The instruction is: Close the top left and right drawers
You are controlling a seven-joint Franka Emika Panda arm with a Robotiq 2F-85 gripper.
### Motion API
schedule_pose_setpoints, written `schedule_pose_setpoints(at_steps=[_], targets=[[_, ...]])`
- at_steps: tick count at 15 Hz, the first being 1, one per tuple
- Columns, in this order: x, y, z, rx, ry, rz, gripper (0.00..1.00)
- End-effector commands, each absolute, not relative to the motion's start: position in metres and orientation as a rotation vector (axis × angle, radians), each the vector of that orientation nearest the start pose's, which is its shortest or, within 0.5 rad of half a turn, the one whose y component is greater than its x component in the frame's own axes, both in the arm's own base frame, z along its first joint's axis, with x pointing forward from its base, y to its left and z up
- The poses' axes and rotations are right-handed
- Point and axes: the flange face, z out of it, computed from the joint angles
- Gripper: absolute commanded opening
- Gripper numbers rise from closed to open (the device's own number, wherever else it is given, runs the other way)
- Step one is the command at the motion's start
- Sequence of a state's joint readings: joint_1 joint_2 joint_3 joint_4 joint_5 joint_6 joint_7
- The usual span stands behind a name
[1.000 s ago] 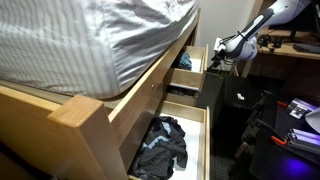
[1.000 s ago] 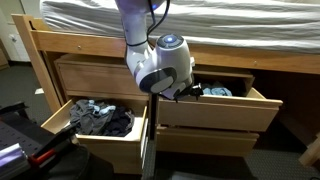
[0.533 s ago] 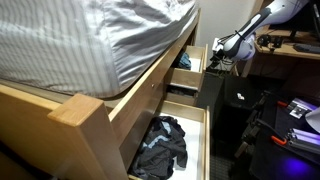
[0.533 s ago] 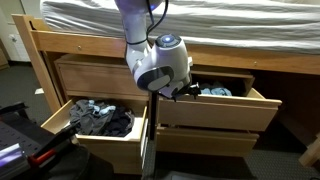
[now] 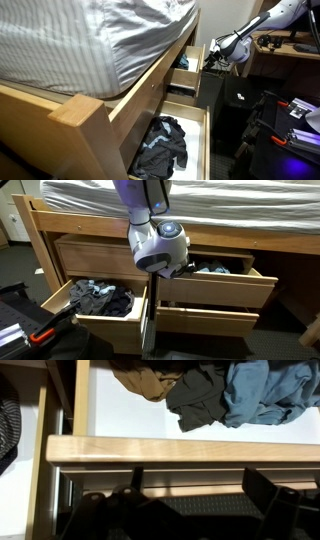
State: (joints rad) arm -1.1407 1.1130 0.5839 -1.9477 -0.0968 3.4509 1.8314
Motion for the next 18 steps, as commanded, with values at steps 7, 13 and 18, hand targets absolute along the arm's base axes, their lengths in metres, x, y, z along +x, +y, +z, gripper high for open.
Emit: schedule_pose_setpoints(at_steps=[7,13,18], targets=[[0.507,-0.322,-0.007,-0.474,2.36,-0.12,1.0],[0.518,-0.322,-0.008,-0.488,2.271,-0.09,1.0],[0.563,-0.322,0.019,-0.569,2.11,0.132,1.0]])
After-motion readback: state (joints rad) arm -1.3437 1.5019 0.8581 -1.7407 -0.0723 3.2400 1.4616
